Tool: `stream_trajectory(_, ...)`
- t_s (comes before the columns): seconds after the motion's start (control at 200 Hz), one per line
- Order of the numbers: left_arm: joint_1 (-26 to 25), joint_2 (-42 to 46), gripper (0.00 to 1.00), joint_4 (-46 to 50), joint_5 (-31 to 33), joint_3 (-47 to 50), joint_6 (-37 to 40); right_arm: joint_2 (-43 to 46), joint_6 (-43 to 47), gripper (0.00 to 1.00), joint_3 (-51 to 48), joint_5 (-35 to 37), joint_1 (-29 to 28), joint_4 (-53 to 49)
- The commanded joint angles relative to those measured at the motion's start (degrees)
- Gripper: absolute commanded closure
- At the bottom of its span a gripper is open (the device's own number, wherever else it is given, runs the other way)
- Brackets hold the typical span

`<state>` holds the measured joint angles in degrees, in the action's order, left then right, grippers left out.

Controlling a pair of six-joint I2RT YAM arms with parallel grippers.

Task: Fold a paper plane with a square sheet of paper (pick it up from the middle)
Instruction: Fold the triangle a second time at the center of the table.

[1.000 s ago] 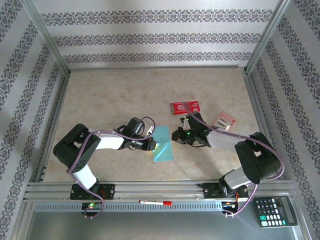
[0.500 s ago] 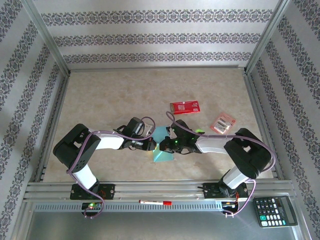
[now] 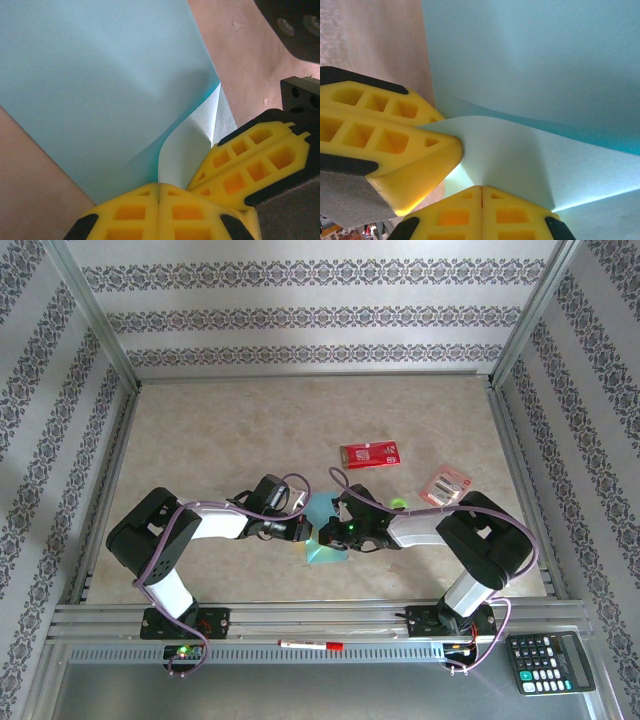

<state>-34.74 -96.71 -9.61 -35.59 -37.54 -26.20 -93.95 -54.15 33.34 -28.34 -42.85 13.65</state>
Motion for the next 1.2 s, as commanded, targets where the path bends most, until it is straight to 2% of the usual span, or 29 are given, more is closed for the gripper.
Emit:
stream_trajectory(0.0, 0.55, -3.46, 1.00, 7.07, 5.45, 1.92, 0.82, 2.18, -0.17, 1.00, -0.36, 0.22, 0.68, -2.39)
stream_trajectory(0.19, 0.55, -3.46, 1.00, 6.81, 5.38, 1.90, 0.71, 3.18, -1.46, 1.00, 0.93, -0.26, -0.77, -2.02)
stream_trajectory(0.455, 0.53, -3.49, 1.00, 6.94, 5.37, 1.93, 0.82, -1.23, -2.82, 1.00, -0.43, -0.40, -2.05, 1.36)
stream_trajectory(0.834, 0.51, -3.65, 1.00, 6.75, 5.18, 1.85, 0.64, 4.28, 0.21, 1.00, 0.87, -0.92, 2.93, -3.27)
stream_trajectory(1.194, 0.55, -3.77, 1.00, 6.61, 4.77, 1.46, 0.22, -1.19, 3.07, 1.00, 1.74, -1.52, 4.90, -3.10)
